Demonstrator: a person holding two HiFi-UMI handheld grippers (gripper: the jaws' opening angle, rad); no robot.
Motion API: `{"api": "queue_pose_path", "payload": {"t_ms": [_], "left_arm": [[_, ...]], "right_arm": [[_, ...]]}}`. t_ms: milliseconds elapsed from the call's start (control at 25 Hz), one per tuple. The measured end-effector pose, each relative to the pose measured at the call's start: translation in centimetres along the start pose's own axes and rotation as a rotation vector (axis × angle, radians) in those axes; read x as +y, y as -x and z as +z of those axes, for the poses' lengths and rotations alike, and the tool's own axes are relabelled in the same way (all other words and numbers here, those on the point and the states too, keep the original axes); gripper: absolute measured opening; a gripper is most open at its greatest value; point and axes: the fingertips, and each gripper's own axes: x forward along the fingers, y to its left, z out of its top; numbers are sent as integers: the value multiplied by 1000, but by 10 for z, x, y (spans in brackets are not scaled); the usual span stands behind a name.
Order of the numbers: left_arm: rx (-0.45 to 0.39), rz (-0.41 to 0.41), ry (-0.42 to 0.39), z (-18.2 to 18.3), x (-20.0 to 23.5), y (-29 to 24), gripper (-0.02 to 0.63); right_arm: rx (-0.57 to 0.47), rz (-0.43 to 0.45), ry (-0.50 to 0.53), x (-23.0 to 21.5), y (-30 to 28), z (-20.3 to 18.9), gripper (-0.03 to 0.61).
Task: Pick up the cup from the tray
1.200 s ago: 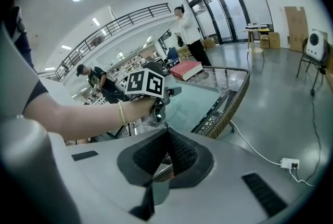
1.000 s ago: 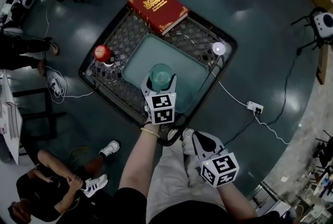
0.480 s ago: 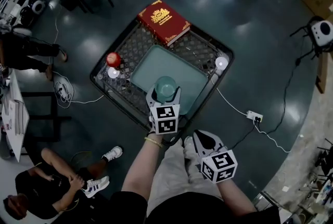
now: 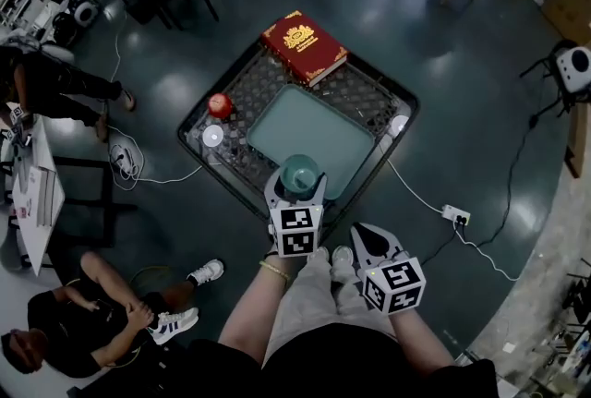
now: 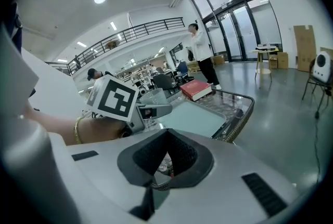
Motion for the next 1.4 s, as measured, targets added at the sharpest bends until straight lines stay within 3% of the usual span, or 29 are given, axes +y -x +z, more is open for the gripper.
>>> {"api": "queue_pose_path", "payload": {"t_ms": [720, 1400], "left_arm": [[-19, 0, 30, 3, -17, 107, 370], [-25, -12, 43, -7, -27, 157, 370]], "right_arm": [[-59, 23, 57, 20, 27, 13, 2], [-84, 40, 108, 36, 44, 16, 2]]}}
